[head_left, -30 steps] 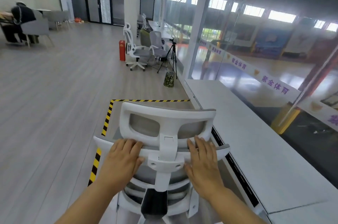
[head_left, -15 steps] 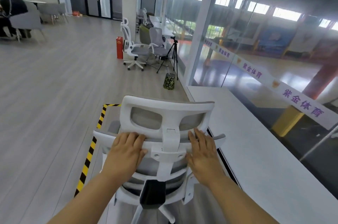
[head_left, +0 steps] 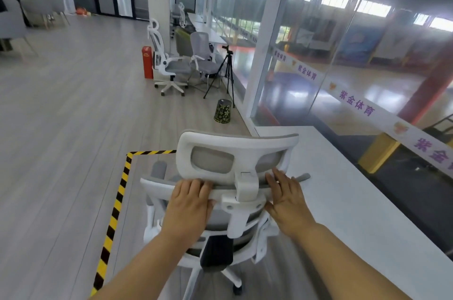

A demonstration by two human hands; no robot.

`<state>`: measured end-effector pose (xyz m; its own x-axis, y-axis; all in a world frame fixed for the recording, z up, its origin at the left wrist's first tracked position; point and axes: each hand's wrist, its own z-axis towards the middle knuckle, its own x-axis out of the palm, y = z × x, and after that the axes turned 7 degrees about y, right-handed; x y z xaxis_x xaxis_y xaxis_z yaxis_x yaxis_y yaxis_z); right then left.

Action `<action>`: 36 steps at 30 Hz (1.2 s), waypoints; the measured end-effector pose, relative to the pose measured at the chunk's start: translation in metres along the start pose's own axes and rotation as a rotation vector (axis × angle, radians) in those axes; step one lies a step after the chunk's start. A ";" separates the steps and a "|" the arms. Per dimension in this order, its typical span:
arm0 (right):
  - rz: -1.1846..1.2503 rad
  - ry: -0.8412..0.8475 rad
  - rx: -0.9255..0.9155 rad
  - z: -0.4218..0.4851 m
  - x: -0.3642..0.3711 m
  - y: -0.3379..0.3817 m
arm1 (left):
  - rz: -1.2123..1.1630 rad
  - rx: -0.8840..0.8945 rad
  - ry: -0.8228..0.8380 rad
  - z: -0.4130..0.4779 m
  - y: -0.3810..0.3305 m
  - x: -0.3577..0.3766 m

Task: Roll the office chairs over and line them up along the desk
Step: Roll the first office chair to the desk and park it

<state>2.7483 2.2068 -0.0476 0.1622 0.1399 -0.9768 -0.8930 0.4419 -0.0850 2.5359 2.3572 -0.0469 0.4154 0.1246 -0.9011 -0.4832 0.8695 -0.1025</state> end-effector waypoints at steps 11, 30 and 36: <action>0.116 -0.081 -0.086 0.144 0.041 -0.043 | 0.046 -0.096 0.070 0.121 0.039 0.053; 0.197 -0.139 -0.184 0.280 0.079 -0.097 | 0.096 -0.164 0.020 0.240 0.059 0.100; 0.148 -0.130 -0.193 0.278 0.075 -0.107 | 0.081 -0.199 0.030 0.238 0.046 0.105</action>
<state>2.9728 2.4164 -0.0575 0.0650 0.3082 -0.9491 -0.9725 0.2329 0.0090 2.7407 2.5245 -0.0459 0.3467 0.1736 -0.9218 -0.6580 0.7454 -0.1071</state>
